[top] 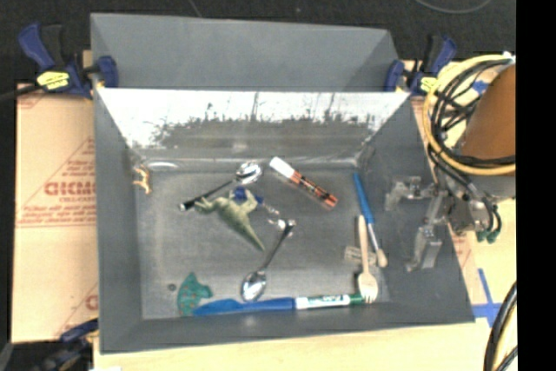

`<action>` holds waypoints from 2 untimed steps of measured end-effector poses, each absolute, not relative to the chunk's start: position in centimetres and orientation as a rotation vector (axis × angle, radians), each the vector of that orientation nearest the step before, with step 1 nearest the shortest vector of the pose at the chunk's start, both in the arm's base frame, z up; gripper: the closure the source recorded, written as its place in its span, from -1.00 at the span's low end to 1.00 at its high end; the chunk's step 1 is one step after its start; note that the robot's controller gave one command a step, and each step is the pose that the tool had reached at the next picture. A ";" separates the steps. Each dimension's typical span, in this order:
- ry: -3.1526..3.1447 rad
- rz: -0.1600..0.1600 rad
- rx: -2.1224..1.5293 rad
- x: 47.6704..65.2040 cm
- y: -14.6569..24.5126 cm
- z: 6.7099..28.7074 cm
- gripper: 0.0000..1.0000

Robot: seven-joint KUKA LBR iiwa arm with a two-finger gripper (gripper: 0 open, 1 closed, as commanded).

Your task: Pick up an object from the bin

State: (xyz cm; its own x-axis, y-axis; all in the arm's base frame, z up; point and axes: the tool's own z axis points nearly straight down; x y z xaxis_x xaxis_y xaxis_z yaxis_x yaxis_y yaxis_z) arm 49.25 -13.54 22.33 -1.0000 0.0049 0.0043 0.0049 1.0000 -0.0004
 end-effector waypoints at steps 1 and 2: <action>-3.145 0.003 0.001 49.4 -13.5 22.8 -1.00; -3.097 0.005 0.551 49.9 -14.1 13.5 -1.00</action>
Offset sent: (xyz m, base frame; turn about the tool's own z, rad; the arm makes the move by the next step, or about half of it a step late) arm 0.0079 -0.0087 -0.1533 -0.6012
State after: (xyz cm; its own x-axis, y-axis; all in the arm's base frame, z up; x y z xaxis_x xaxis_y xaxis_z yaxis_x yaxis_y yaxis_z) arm 49.88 -14.07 13.55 -0.9387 -0.3446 -0.0036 -0.3446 0.9387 -0.0039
